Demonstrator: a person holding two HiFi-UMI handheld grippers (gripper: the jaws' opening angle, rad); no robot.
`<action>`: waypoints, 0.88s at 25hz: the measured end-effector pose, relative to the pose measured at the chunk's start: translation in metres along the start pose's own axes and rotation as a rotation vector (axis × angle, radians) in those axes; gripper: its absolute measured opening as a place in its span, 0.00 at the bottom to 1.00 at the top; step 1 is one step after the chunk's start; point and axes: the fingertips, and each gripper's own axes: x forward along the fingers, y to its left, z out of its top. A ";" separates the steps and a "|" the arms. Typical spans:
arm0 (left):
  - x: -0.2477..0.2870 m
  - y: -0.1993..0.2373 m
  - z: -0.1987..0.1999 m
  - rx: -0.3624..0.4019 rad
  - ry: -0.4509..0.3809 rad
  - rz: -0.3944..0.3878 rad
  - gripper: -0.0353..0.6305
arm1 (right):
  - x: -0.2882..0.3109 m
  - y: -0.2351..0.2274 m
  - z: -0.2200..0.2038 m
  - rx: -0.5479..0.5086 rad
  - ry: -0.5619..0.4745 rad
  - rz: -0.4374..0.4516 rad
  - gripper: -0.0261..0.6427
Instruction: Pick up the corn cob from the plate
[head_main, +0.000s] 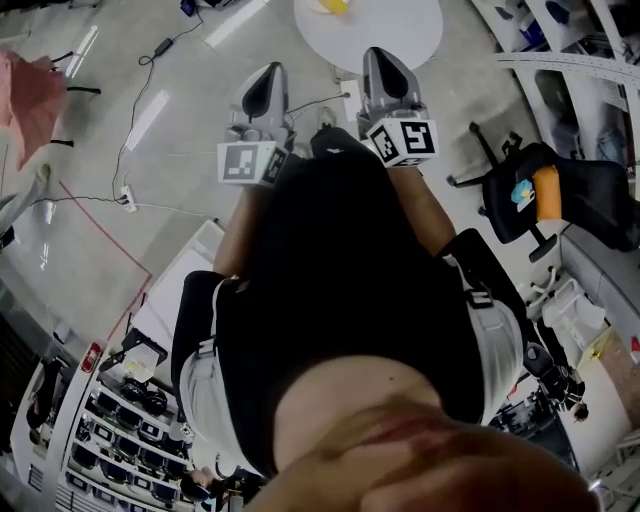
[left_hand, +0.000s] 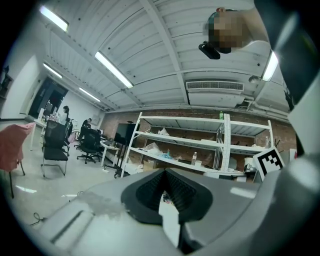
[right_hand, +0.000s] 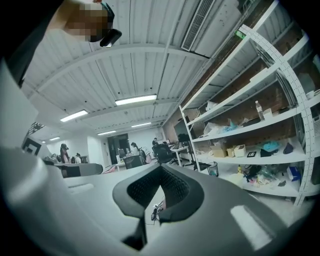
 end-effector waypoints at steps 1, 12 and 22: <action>0.006 0.000 0.000 0.001 0.001 0.005 0.06 | 0.004 -0.005 0.000 0.002 0.003 0.002 0.05; 0.041 0.000 0.014 -0.005 -0.022 0.041 0.06 | 0.038 -0.029 0.007 0.022 0.005 0.039 0.05; 0.099 0.022 0.017 -0.018 -0.044 -0.045 0.06 | 0.079 -0.049 0.004 0.015 0.020 0.002 0.05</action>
